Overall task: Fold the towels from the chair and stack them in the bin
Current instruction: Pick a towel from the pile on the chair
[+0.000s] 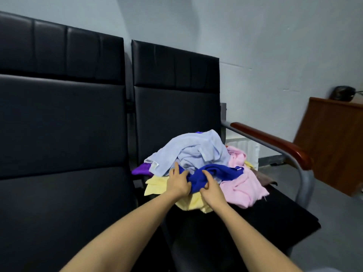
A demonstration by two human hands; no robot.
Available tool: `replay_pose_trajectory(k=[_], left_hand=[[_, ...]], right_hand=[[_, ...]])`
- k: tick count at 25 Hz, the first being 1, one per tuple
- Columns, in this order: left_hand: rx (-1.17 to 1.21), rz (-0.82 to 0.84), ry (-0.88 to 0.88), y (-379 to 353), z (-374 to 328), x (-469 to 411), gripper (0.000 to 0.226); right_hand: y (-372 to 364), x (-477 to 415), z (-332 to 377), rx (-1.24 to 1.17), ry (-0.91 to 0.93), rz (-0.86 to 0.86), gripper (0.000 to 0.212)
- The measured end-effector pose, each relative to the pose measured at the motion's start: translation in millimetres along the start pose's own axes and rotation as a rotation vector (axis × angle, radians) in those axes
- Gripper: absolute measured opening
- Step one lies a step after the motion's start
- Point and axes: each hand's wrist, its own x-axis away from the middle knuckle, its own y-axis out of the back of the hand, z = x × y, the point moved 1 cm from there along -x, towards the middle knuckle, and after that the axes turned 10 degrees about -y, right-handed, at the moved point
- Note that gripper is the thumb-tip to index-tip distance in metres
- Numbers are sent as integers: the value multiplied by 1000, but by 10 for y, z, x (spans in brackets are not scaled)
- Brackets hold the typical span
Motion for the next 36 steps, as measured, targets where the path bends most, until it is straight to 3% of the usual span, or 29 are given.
replay_pose_trajectory(k=[3, 6, 10, 12, 14, 20, 24, 27, 30, 32, 36], left_hand=[[-11, -164, -120, 30, -9, -61, 22], [149, -237, -273, 222, -92, 53, 5], [319, -213, -395, 618, -89, 218, 14], [270, -194, -432, 813, -81, 270, 13], [167, -187, -425, 1062, -59, 342, 19], [-120, -121, -505, 1971, 236, 836, 15], [-258, -60, -368, 2414, 689, 1291, 20], [-256, -54, -195, 2769, 1185, 1712, 19], [-290, -54, -62, 3064, 1696, 2174, 15], [-383, -24, -3, 3147, 1969, 2443, 27], [-518, 81, 172, 2807, 2442, 2840, 38]], right_hand=[[82, -7, 53, 16, 18, -104, 69], [183, 59, 258, 219, 113, -152, 64], [273, 282, 664, 259, 210, -117, 16], [328, 379, 839, 141, 233, -2, 26], [383, 450, 998, 75, 260, 65, 20], [267, 806, 1670, 167, 429, 235, 8], [-96, 1068, 2133, 346, 547, 219, 27], [-470, 1255, 2458, 447, 557, 286, 26], [-911, 1436, 2711, 392, 613, 403, 22], [-1252, 1520, 2774, 379, 662, 431, 17], [-1985, 1740, 2592, 381, 596, 297, 13]])
